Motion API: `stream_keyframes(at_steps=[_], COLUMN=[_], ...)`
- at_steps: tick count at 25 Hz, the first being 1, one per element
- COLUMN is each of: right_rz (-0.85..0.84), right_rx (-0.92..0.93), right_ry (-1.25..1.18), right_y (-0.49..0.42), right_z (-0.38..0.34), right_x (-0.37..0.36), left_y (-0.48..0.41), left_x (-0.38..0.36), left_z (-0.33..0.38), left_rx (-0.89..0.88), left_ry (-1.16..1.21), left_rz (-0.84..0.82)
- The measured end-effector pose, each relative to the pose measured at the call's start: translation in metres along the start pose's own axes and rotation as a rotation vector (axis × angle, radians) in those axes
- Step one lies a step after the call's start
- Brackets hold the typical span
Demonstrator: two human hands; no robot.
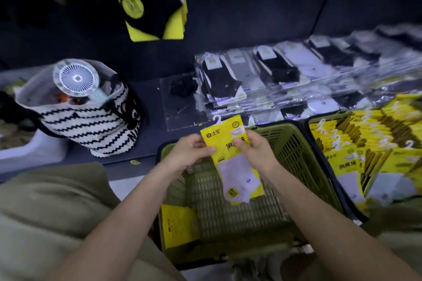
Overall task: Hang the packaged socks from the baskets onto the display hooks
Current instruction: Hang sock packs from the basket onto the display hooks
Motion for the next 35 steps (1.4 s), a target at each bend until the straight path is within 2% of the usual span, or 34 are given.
stream_keyframes(at_steps=[4,9,12,15,17,20,22,29,35], right_rz=[-0.067,-0.055,-0.001,0.018,0.016,0.060,0.087,0.145,0.152], right_rx=[0.074,0.342,0.469,0.501,0.519,0.532,0.520,0.485,0.479], right_ry=[-0.153,-0.130,-0.206,-0.246,-0.220,-0.171,-0.156,-0.134,-0.131], right_y=[0.001,0.009,0.015,0.018,0.022,0.022,0.020,0.009,0.004], right_z=[-0.075,-0.204,-0.280,-0.345,-0.378,-0.408,-0.416,-0.413,-0.417], right_x=[0.002,0.006,0.008,0.003,-0.008,-0.026,-0.037,-0.047,-0.047], left_y=[-0.008,-0.014,-0.008,0.001,0.001,-0.004,-0.007,-0.012,-0.013], left_x=[0.018,0.058,0.090,0.128,0.145,0.147,0.146,0.140,0.146], left_z=[0.059,0.165,0.219,0.248,0.254,0.256,0.257,0.258,0.265], left_rx=[-0.143,-0.440,-0.624,-0.732,-0.752,-0.780,-0.784,-0.784,-0.773], left_ry=[0.016,0.059,0.107,0.212,0.157,-0.008,-0.022,-0.036,-0.192], left_rz=[0.151,0.287,0.477,0.644,0.627,0.454,0.409,0.383,0.527])
Point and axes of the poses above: each hand's wrist, its own y-axis away from the middle knuckle, its own x-axis out of the back of the hand, z = x × y, the point moved 5 cm from there along -y, towards the middle knuckle, and after that the axes turned 12 degrees about -x, right-handed, at the moved point
